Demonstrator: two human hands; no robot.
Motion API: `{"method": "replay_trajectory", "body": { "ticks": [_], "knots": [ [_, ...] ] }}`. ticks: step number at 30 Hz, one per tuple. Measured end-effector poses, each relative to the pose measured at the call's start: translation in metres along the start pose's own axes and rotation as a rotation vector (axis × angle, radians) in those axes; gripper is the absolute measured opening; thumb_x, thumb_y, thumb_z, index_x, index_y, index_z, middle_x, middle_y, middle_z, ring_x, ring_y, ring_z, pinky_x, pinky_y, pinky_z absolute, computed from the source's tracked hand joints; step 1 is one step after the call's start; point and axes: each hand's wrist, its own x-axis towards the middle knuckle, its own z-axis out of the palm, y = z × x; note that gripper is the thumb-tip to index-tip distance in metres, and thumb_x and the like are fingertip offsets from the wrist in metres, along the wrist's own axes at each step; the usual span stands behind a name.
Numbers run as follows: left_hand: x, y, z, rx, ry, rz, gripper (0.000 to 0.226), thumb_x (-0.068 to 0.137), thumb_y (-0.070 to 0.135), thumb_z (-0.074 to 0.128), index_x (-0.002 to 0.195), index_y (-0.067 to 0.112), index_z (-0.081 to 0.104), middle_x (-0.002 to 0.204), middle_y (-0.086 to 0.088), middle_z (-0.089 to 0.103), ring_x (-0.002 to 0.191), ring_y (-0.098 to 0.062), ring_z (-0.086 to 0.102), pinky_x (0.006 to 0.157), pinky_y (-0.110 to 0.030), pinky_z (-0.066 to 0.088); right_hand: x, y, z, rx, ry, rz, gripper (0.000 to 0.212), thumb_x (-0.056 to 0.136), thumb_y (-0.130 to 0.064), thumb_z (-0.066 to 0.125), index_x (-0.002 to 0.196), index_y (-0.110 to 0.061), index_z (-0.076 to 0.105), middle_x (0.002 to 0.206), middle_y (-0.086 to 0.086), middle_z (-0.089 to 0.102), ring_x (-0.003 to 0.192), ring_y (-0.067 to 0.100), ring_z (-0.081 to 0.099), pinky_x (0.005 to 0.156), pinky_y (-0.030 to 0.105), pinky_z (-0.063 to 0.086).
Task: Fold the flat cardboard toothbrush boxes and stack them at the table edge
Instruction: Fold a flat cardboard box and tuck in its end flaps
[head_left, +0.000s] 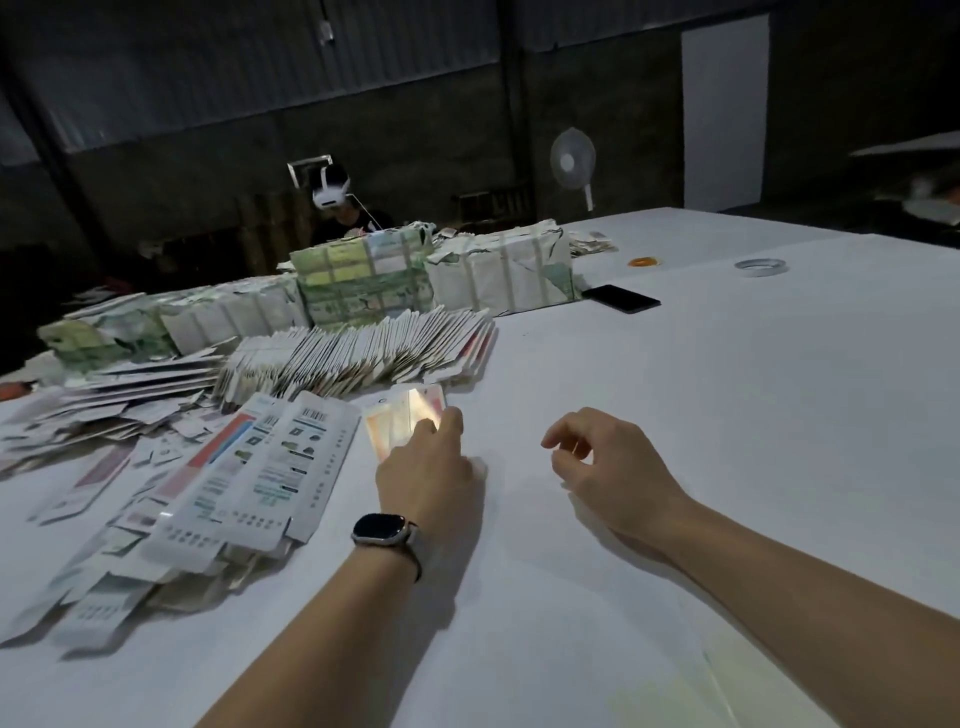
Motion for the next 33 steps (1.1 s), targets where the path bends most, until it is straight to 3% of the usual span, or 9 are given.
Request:
{"method": "replay_trajectory", "body": {
  "ticks": [4, 6, 8, 13, 19, 24, 27, 30, 33],
  "knots": [
    [-0.007, 0.006, -0.002, 0.076, 0.018, 0.06, 0.032, 0.095, 0.035, 0.047, 0.124, 0.024, 0.037, 0.112, -0.001, 0.058, 0.078, -0.031, 0.051, 0.064, -0.035, 0.035, -0.001, 0.0, 0.0, 0.007, -0.003, 0.002, 0.024, 0.088, -0.014, 0.062, 0.083, -0.038, 0.06, 0.083, -0.013, 0.061, 0.084, 0.009, 0.059, 0.083, 0.031, 0.049],
    [-0.006, 0.004, -0.005, 0.103, 0.083, 0.088, 0.037, 0.096, 0.025, 0.05, 0.13, 0.024, 0.037, 0.122, 0.001, 0.054, 0.082, -0.035, 0.059, 0.063, -0.036, 0.039, -0.001, 0.001, 0.0, 0.013, -0.001, 0.011, 0.026, 0.088, -0.014, 0.061, 0.082, -0.04, 0.059, 0.083, -0.013, 0.061, 0.084, 0.009, 0.059, 0.081, 0.03, 0.048],
    [-0.005, 0.002, -0.007, 0.116, 0.149, 0.122, 0.039, 0.094, 0.014, 0.052, 0.129, 0.024, 0.039, 0.127, 0.001, 0.051, 0.083, -0.037, 0.063, 0.06, -0.036, 0.041, -0.001, 0.0, -0.001, 0.017, -0.002, 0.016, 0.029, 0.088, -0.014, 0.061, 0.08, -0.042, 0.057, 0.082, -0.013, 0.061, 0.083, 0.009, 0.059, 0.08, 0.03, 0.048],
    [-0.006, 0.005, -0.012, 0.171, 0.149, 0.143, 0.036, 0.094, 0.012, 0.056, 0.125, 0.024, 0.042, 0.121, 0.002, 0.052, 0.085, -0.035, 0.063, 0.062, -0.037, 0.048, 0.0, -0.002, -0.001, 0.025, -0.009, 0.029, 0.027, 0.088, -0.013, 0.061, 0.081, -0.039, 0.059, 0.081, -0.014, 0.061, 0.082, 0.008, 0.059, 0.079, 0.029, 0.048],
    [-0.011, 0.013, -0.026, 0.232, 0.237, 0.205, 0.04, 0.084, -0.003, 0.051, 0.114, 0.022, 0.048, 0.109, 0.0, 0.05, 0.077, -0.034, 0.063, 0.053, -0.032, 0.033, 0.0, -0.002, -0.002, 0.013, -0.014, 0.028, 0.023, 0.089, -0.012, 0.061, 0.084, -0.035, 0.062, 0.083, -0.012, 0.062, 0.082, 0.009, 0.059, 0.08, 0.031, 0.049],
    [-0.014, 0.014, -0.037, 0.127, 0.361, 0.269, 0.027, 0.082, -0.01, 0.054, 0.097, 0.012, 0.055, 0.095, -0.007, 0.053, 0.051, -0.03, 0.039, 0.046, -0.028, 0.017, 0.0, -0.003, -0.002, 0.027, -0.007, 0.034, 0.023, 0.088, -0.012, 0.061, 0.084, -0.034, 0.062, 0.082, -0.012, 0.061, 0.08, 0.01, 0.059, 0.08, 0.031, 0.049],
    [-0.02, 0.022, -0.043, 0.076, 0.359, 0.325, 0.026, 0.076, -0.013, 0.056, 0.091, 0.008, 0.057, 0.094, -0.011, 0.055, 0.052, -0.037, 0.048, 0.046, -0.032, 0.024, 0.0, -0.001, 0.0, 0.03, -0.003, 0.053, 0.022, 0.089, -0.013, 0.061, 0.083, -0.034, 0.062, 0.08, -0.011, 0.062, 0.077, 0.01, 0.058, 0.078, 0.031, 0.05],
    [-0.035, 0.039, -0.053, 0.019, 0.392, 0.445, 0.021, 0.071, -0.011, 0.059, 0.083, 0.007, 0.058, 0.086, -0.012, 0.057, 0.044, -0.035, 0.047, 0.042, -0.03, 0.028, 0.0, -0.003, 0.001, 0.239, 0.013, 0.171, 0.02, 0.095, -0.028, 0.059, 0.077, -0.024, 0.067, 0.075, -0.004, 0.066, 0.071, 0.012, 0.059, 0.065, 0.026, 0.053],
    [-0.06, 0.063, -0.051, -0.064, 0.416, 0.65, 0.019, 0.08, 0.012, 0.045, 0.086, 0.009, 0.063, 0.085, -0.01, 0.059, 0.045, -0.032, 0.052, 0.04, -0.027, 0.028, 0.007, -0.007, -0.003, 0.494, -0.03, 0.32, 0.038, 0.101, -0.04, 0.052, 0.076, -0.015, 0.066, 0.068, -0.002, 0.066, 0.065, 0.013, 0.059, 0.061, 0.025, 0.049]
  ]
}}
